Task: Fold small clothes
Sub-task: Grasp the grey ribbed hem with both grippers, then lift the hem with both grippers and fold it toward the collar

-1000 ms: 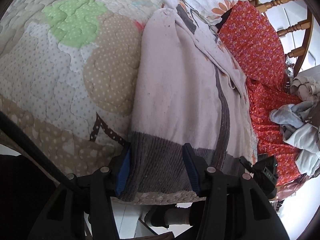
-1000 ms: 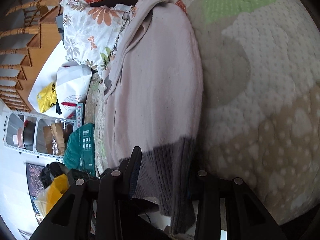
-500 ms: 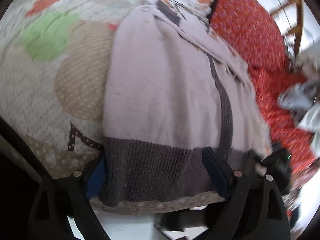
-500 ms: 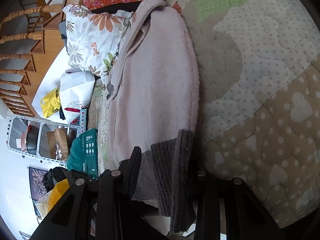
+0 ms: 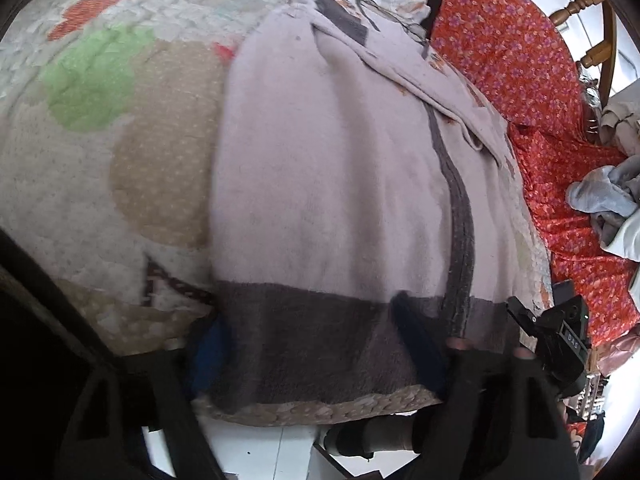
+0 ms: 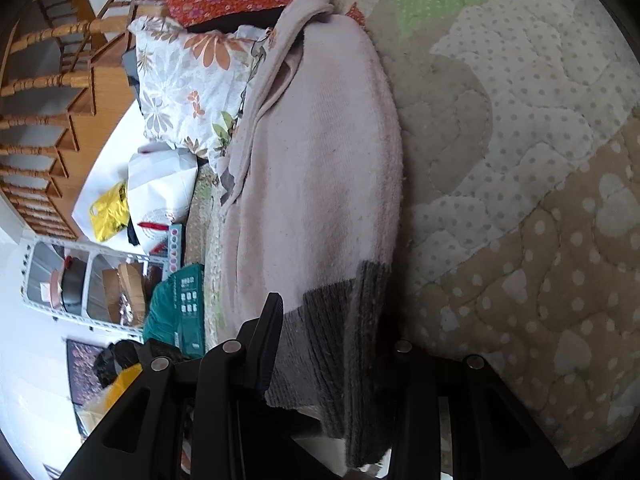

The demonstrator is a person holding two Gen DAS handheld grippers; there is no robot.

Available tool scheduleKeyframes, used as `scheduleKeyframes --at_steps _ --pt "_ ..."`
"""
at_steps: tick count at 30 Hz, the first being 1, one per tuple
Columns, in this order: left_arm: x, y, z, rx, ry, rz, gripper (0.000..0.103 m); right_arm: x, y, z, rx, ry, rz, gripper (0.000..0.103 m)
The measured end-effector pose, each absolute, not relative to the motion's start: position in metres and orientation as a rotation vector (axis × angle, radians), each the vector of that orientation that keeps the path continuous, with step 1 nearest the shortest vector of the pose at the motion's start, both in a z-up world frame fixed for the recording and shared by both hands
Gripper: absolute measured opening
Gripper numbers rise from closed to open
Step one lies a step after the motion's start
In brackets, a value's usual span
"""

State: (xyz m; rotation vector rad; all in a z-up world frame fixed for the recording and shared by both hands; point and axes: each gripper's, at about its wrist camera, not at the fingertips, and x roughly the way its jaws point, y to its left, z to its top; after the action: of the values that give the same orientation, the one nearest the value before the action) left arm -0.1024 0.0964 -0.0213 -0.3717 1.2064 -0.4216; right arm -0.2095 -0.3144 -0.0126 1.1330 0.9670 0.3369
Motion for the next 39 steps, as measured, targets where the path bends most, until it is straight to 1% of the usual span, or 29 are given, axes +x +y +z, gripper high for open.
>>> scheduleKeyframes --at_steps 1,3,6,10,11,13,15,20,21,22,23,24,25,26,29,32,36,39 --pt "-0.103 0.102 -0.022 -0.389 1.208 -0.418 0.035 -0.210 -0.314 -0.012 1.123 0.971 0.340 0.038" --pt "-0.101 0.118 -0.027 -0.501 1.225 -0.440 0.015 -0.210 -0.315 -0.012 1.130 0.976 0.345 0.038" --pt "-0.103 0.134 -0.037 -0.621 1.238 -0.459 0.015 -0.209 -0.318 -0.015 1.161 0.985 0.350 0.038" --pt "-0.106 0.130 -0.036 -0.586 1.228 -0.479 0.017 -0.208 -0.320 -0.017 1.183 0.985 0.349 0.038" --pt "-0.106 0.127 -0.037 -0.579 1.227 -0.477 0.018 -0.208 -0.320 -0.017 1.184 0.984 0.349 0.038" --pt "-0.106 0.123 -0.036 -0.573 1.224 -0.486 0.027 -0.209 -0.320 -0.016 1.186 0.982 0.351 0.038" --pt "-0.107 0.119 -0.034 -0.565 1.215 -0.490 0.032 -0.211 -0.319 -0.016 1.191 0.980 0.350 0.038" --pt "-0.110 0.112 -0.031 -0.521 1.199 -0.472 0.033 -0.217 -0.314 -0.013 1.171 0.999 0.354 0.038" --pt "-0.110 0.110 -0.030 -0.501 1.200 -0.466 0.031 -0.218 -0.313 -0.013 1.162 1.003 0.355 0.038" --pt "-0.110 0.110 -0.030 -0.474 1.205 -0.451 0.020 -0.219 -0.311 -0.012 1.147 1.009 0.356 0.038" --pt "-0.109 0.107 -0.030 -0.430 1.213 -0.423 0.015 -0.219 -0.309 -0.010 1.126 1.010 0.351 0.038" --pt "-0.108 0.107 -0.029 -0.425 1.216 -0.423 0.012 -0.219 -0.308 -0.008 1.110 1.009 0.343 0.036" --pt "-0.107 0.109 -0.029 -0.433 1.222 -0.422 0.009 -0.219 -0.306 -0.007 1.084 1.014 0.326 0.021" --pt "-0.105 0.110 -0.028 -0.438 1.229 -0.416 0.008 -0.219 -0.304 -0.005 1.053 1.027 0.304 0.011" --pt "-0.102 0.116 -0.017 -0.426 1.215 -0.385 0.007 -0.217 -0.303 0.001 0.990 1.041 0.274 0.010" --pt "-0.107 0.125 0.003 -0.436 1.170 -0.384 0.007 -0.222 -0.304 0.018 0.941 1.005 0.266 0.009" --pt "-0.127 0.143 0.032 -0.443 1.118 -0.410 0.006 -0.242 -0.312 0.033 0.965 0.968 0.299 0.009" --pt "-0.147 0.152 0.043 -0.436 1.110 -0.419 0.006 -0.268 -0.313 0.037 0.980 0.990 0.341 0.008"
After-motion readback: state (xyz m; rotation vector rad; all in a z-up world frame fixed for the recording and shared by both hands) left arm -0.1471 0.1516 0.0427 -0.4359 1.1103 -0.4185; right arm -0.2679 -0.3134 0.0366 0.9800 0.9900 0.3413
